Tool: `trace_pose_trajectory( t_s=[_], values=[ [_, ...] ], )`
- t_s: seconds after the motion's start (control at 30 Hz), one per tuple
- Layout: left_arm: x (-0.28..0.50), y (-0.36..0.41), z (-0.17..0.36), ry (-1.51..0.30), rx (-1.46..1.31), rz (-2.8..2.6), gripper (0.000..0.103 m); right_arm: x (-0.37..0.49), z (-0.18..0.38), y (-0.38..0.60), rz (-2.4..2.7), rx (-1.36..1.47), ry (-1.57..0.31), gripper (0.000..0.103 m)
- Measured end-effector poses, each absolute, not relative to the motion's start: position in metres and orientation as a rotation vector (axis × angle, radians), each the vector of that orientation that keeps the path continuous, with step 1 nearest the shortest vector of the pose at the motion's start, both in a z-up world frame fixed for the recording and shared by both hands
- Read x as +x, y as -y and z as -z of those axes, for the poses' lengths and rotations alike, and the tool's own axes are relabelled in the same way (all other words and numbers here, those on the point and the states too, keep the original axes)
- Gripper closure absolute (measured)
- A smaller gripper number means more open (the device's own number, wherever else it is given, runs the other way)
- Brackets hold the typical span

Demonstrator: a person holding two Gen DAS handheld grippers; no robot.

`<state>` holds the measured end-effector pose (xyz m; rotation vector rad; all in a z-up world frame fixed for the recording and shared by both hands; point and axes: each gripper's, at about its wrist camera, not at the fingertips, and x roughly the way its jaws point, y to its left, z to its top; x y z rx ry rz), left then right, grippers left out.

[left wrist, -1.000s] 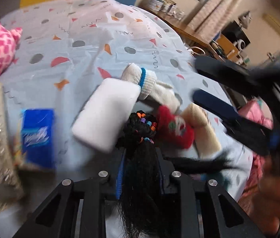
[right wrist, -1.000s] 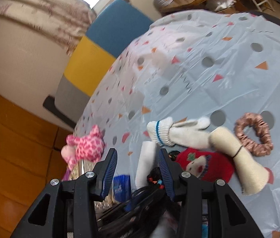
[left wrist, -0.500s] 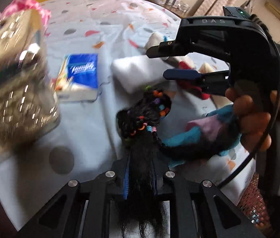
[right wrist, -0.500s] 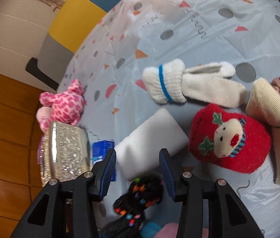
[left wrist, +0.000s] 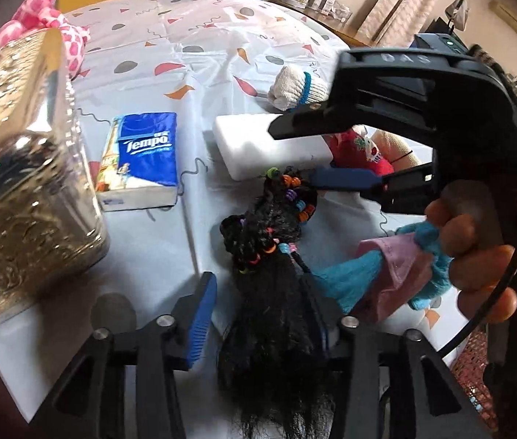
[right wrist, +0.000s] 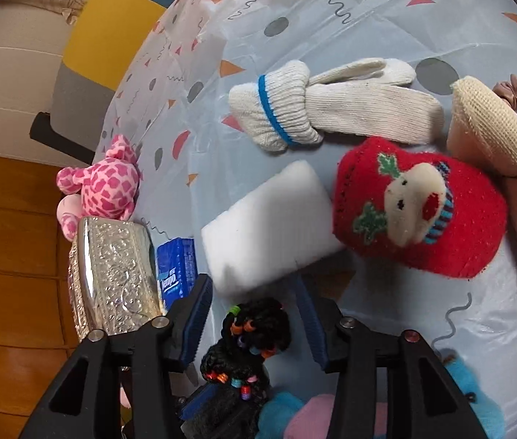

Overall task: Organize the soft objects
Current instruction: 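Grasp the black-haired doll by its hair with left tool while right tool lowers the sponge, then carry the doll over the gold tray with left tool while right tool closes on the white sponge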

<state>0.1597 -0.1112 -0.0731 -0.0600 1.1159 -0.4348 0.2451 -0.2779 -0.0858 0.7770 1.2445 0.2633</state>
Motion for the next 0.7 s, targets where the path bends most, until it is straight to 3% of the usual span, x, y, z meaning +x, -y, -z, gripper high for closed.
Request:
trace_pose_trajectory(
  t_s=[0.07,0.17,0.37,0.4,0.43,0.47,0.6,0.7],
  values=[
    [0.162,0.116,0.075,-1.115,-0.05,0.434,0.061,0.247,0.091,0.277,-0.24,0.785,-1.256,0.042],
    [0.16,0.122,0.077,-1.085,0.0,0.419,0.087,0.25,0.088,0.276,-0.219,0.764,-1.214,0.04],
    [0.145,0.121,0.079,-1.06,0.027,0.447,0.092,0.257,0.088,0.273,-0.193,0.745,-1.12,0.039],
    [0.14,0.12,0.079,-1.059,0.025,0.452,0.092,0.258,0.088,0.271,-0.188,0.733,-1.111,0.046],
    [0.136,0.113,0.076,-1.059,0.024,0.455,0.093,0.26,0.087,0.268,-0.173,0.699,-1.104,0.067],
    [0.132,0.113,0.076,-1.057,0.027,0.456,0.093,0.263,0.089,0.265,-0.173,0.677,-1.114,0.079],
    [0.119,0.108,0.073,-1.054,0.034,0.459,0.094,0.265,0.087,0.26,-0.187,0.628,-1.107,0.091],
    [0.111,0.099,0.066,-1.045,0.019,0.462,0.095,0.262,0.085,0.261,-0.196,0.62,-1.099,0.095]
  ],
)
